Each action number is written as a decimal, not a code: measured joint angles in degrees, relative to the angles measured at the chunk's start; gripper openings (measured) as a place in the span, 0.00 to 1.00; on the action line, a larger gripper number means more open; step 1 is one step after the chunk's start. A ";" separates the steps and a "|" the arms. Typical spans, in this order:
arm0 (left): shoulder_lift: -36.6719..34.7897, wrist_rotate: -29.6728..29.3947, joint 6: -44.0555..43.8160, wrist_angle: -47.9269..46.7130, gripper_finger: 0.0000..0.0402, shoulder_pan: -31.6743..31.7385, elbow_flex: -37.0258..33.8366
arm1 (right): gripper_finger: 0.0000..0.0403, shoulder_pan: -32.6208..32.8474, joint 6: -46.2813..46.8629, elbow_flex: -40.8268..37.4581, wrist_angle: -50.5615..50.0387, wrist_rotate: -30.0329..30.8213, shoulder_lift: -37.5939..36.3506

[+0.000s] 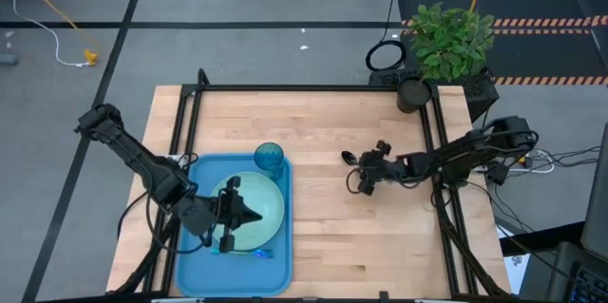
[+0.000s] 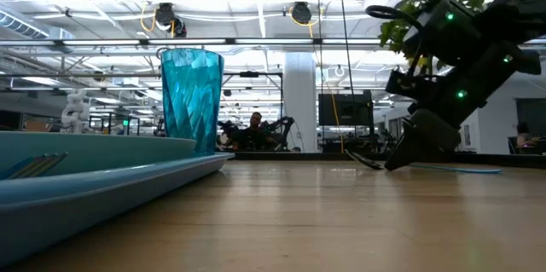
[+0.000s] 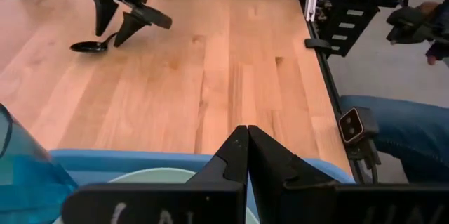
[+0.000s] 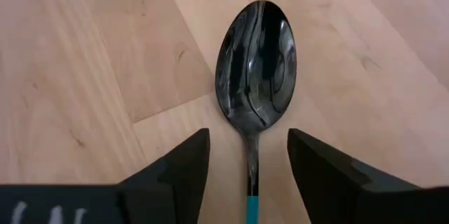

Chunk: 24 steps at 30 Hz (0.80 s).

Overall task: Pick and place plate/cup/fork/spoon on tray
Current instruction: Put the black spoon on the blue tray to the bottom of the blue fork

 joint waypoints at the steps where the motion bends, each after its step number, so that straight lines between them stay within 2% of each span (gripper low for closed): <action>1: 0.11 -0.20 0.00 0.02 0.02 -0.12 0.00 | 0.45 0.16 0.31 -0.70 0.93 0.04 0.00; 6: 0.90 -0.25 0.87 -0.11 0.02 -0.18 0.00 | 0.34 0.51 1.76 -2.31 2.52 -0.22 -0.02; 14: 0.85 -0.26 2.29 -0.04 0.02 -0.17 0.00 | 0.04 0.51 4.40 -3.54 3.02 -4.88 0.04; 20: 0.85 -0.31 2.54 0.00 0.02 -0.09 0.00 | 0.03 1.26 4.21 -3.64 6.93 -6.43 -0.16; 24: 0.85 -0.39 2.54 0.02 0.02 -0.09 0.00 | 0.01 2.36 2.98 -3.77 8.85 -10.70 -2.28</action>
